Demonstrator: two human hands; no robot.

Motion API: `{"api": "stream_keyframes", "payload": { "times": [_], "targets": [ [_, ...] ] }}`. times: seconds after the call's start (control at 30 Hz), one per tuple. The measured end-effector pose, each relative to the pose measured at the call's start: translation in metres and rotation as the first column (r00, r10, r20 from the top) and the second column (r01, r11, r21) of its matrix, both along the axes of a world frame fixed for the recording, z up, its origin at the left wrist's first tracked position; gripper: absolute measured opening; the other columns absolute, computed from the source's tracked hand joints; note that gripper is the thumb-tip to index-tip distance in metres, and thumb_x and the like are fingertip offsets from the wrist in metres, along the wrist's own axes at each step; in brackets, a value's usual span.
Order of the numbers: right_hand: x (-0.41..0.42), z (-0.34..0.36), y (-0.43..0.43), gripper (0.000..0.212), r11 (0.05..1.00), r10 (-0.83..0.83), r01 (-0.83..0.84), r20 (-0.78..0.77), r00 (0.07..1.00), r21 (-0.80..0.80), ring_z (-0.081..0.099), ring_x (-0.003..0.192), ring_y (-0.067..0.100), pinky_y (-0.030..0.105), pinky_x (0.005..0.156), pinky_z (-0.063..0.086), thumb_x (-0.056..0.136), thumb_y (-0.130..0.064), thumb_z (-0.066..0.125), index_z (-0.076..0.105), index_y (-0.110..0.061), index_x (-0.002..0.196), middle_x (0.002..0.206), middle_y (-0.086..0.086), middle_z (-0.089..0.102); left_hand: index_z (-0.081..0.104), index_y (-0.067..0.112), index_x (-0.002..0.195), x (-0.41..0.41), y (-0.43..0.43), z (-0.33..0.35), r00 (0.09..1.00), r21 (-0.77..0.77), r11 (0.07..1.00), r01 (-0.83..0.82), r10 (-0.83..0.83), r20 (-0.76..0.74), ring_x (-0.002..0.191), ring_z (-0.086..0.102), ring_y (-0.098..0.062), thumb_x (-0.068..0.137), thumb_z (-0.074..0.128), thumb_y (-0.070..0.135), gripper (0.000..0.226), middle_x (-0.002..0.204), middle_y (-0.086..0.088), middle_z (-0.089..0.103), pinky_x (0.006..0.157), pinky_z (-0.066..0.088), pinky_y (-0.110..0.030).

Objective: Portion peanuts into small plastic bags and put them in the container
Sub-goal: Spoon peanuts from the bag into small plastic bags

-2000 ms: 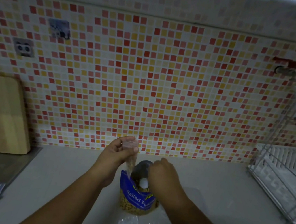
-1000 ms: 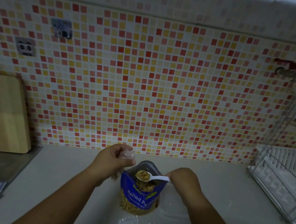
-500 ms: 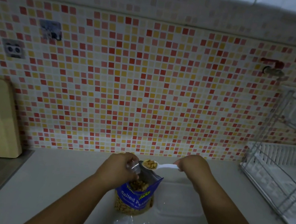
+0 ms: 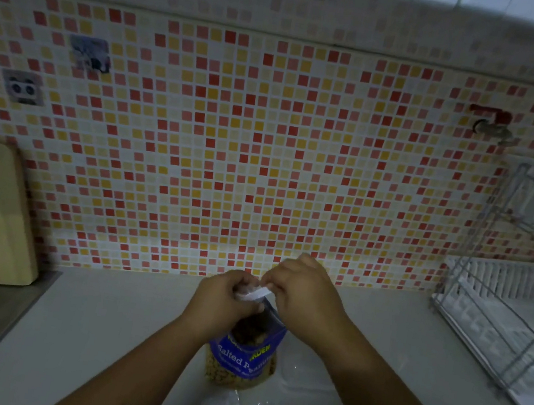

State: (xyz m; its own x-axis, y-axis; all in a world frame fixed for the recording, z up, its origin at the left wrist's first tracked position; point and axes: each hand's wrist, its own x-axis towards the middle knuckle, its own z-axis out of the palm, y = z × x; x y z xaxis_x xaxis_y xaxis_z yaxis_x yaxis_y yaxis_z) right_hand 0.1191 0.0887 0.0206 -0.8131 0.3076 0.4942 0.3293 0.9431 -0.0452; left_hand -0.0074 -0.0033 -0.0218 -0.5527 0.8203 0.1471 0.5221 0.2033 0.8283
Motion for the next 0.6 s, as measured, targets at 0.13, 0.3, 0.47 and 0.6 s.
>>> {"api": "stream_keyframes", "payload": {
  "times": [0.13, 0.3, 0.47, 0.6],
  "targets": [
    [0.012, 0.006, 0.001, 0.033, 0.958, 0.085, -0.049, -0.117, 0.989, 0.284, 0.057, 0.075, 0.016, 0.027, 0.071, 0.043, 0.075, -0.026, 0.042, 0.073, -0.022, 0.085, 0.08, -0.007, 0.068, 0.064, 0.024, 0.091, -0.003, -0.007, 0.004, 0.971, 0.108, 0.992, -0.072, 0.045, 0.236, 0.086, 0.062, -0.009, 0.073, 0.076, 0.017, 0.023, 0.091, 0.008, 0.067, 0.07, 0.053, -0.023],
    [0.013, 0.0, 0.011, 0.022, 0.978, -0.15, 0.184, -0.282, 0.948, 0.097, 0.058, 0.072, 0.023, 0.03, 0.067, 0.044, 0.073, -0.013, 0.052, 0.073, -0.016, 0.081, 0.075, -0.001, 0.069, 0.063, 0.028, 0.089, -0.012, -0.016, 0.003, 0.934, 0.159, 0.973, -0.165, 0.103, 0.343, 0.088, 0.061, -0.007, 0.075, 0.075, 0.014, 0.024, 0.091, 0.012, 0.065, 0.066, 0.048, -0.018],
    [-0.004, -0.041, 0.001, 0.022, 0.944, -0.292, 0.303, 0.099, 0.951, -0.131, 0.056, 0.09, 0.027, 0.031, 0.078, 0.039, 0.071, -0.021, 0.056, 0.073, -0.018, 0.084, 0.08, 0.001, 0.071, 0.062, 0.032, 0.085, -0.014, -0.023, -0.001, 0.904, 0.171, 0.962, -0.212, 0.126, 0.408, 0.089, 0.062, -0.011, 0.075, 0.076, 0.014, 0.025, 0.091, 0.009, 0.066, 0.075, 0.051, -0.028],
    [-0.009, -0.06, -0.011, 0.024, 0.929, -0.299, 0.345, 0.274, 0.914, -0.135, 0.047, 0.108, 0.022, 0.033, 0.09, 0.033, 0.089, -0.024, 0.047, 0.065, -0.021, 0.105, 0.1, 0.0, 0.069, 0.062, 0.03, 0.09, -0.01, -0.026, -0.001, 0.884, 0.162, 0.963, -0.218, 0.124, 0.452, 0.09, 0.063, -0.012, 0.075, 0.074, 0.014, 0.025, 0.095, 0.005, 0.068, 0.068, 0.049, -0.022]
  ]
}}
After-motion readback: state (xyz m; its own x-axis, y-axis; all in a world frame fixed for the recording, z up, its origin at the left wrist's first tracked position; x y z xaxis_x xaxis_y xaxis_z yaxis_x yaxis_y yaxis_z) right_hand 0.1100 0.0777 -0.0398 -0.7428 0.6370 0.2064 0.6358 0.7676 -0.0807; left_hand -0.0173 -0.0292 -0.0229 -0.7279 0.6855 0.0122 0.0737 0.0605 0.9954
